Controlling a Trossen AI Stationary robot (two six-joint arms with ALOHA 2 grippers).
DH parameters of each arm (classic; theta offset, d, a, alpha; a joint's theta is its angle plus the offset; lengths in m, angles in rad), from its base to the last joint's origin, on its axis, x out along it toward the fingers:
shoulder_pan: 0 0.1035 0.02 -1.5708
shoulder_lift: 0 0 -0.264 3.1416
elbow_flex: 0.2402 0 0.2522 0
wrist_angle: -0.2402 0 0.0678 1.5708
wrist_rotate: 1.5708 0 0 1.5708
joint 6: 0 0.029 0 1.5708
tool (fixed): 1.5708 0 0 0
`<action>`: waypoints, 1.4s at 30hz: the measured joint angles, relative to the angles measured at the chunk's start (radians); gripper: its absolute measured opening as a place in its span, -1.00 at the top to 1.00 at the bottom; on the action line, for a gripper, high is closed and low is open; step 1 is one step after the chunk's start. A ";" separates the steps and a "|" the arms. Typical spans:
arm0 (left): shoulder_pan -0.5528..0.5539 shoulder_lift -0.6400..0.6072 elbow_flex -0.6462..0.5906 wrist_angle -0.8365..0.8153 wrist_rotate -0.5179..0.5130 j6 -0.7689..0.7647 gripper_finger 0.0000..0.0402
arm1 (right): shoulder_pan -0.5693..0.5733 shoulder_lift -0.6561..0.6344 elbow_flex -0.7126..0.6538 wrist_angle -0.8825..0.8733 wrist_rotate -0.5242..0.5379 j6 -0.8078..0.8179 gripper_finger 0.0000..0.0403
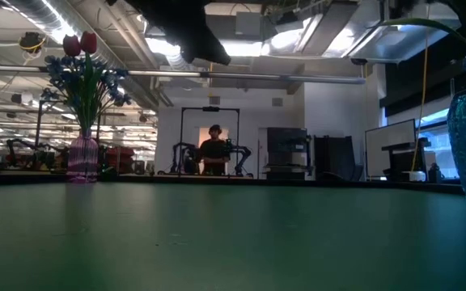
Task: Sort flowers into vase by color
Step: Return to Home Position
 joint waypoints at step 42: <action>-0.016 -1.192 -1.090 0.764 0.065 -0.153 0.89 | 0.000 -0.507 -0.731 0.361 0.392 0.176 0.98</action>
